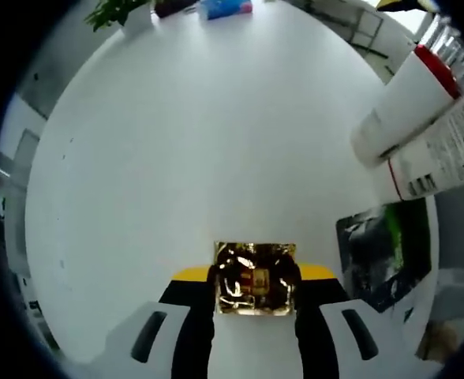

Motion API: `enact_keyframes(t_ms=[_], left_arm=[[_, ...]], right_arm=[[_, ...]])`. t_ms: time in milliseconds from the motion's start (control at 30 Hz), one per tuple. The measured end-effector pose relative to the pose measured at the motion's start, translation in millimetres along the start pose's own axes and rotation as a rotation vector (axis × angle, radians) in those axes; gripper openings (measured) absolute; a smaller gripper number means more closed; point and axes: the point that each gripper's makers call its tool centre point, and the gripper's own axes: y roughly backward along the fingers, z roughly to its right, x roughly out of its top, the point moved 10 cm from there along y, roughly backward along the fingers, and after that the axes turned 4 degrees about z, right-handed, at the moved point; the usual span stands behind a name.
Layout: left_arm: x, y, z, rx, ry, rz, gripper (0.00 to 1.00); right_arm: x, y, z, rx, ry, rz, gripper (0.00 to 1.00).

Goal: Arrange the skincare products in the storage area until every visible bottle or jar stands upright without overlapping.

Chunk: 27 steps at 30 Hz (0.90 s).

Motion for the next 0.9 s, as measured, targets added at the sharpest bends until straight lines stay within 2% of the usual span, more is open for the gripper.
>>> enact_keyframes(t_ms=[233,600,900], left_arm=[[-13.2,5,7.1,0.002,0.017,-0.024,0.36],[-39.4,21,18.6,0.02,0.093,-0.019,0.36],[-59.2,32,32.4,0.045,0.122,-0.031,0.36]], right_arm=[[2.4,2,-4,0.001,0.008,0.01,1.0],[4.8,5,-6,-0.001,0.021,0.022,1.0],[9.4,6,-10,0.015,0.025,0.056,1.0]])
